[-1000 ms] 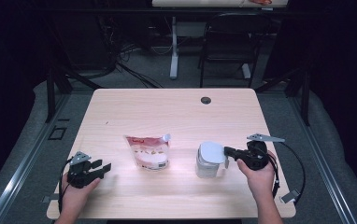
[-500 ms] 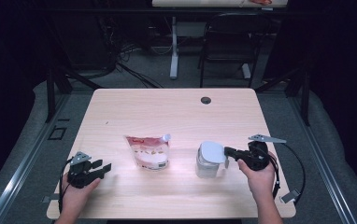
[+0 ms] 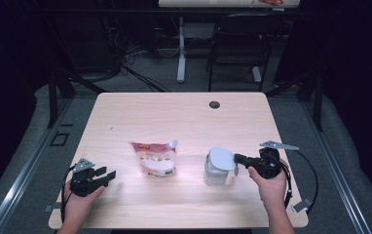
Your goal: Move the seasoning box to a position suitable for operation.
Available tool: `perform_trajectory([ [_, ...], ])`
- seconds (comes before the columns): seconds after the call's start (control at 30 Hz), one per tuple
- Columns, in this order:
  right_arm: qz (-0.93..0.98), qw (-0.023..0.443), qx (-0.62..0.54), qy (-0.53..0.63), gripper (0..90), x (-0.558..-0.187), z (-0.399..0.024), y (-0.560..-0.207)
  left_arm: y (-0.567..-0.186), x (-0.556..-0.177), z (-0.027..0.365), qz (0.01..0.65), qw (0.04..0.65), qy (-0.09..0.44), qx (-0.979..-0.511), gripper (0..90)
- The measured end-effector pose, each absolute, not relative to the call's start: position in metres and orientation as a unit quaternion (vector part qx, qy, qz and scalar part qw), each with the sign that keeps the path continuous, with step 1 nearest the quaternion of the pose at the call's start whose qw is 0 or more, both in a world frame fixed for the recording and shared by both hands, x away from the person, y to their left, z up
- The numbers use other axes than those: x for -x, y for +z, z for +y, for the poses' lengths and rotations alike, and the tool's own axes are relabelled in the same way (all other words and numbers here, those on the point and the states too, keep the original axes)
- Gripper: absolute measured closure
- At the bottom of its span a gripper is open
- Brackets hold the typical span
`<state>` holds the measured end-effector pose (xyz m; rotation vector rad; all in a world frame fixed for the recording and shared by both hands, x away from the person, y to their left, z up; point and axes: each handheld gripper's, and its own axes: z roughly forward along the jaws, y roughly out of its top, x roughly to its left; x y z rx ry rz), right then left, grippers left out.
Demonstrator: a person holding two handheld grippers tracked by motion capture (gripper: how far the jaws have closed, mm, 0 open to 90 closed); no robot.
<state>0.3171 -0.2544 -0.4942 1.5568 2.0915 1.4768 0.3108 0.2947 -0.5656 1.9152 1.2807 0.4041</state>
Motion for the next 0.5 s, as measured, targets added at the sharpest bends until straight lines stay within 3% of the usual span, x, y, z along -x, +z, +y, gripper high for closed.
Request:
perform_trajectory([
  [0.5,0.693,0.069,-0.529,0.485,90.0,-0.317,-0.2578,-0.4983,-0.5651,-0.3107,0.2945,0.503,0.39,0.16,-0.754,51.4],
])
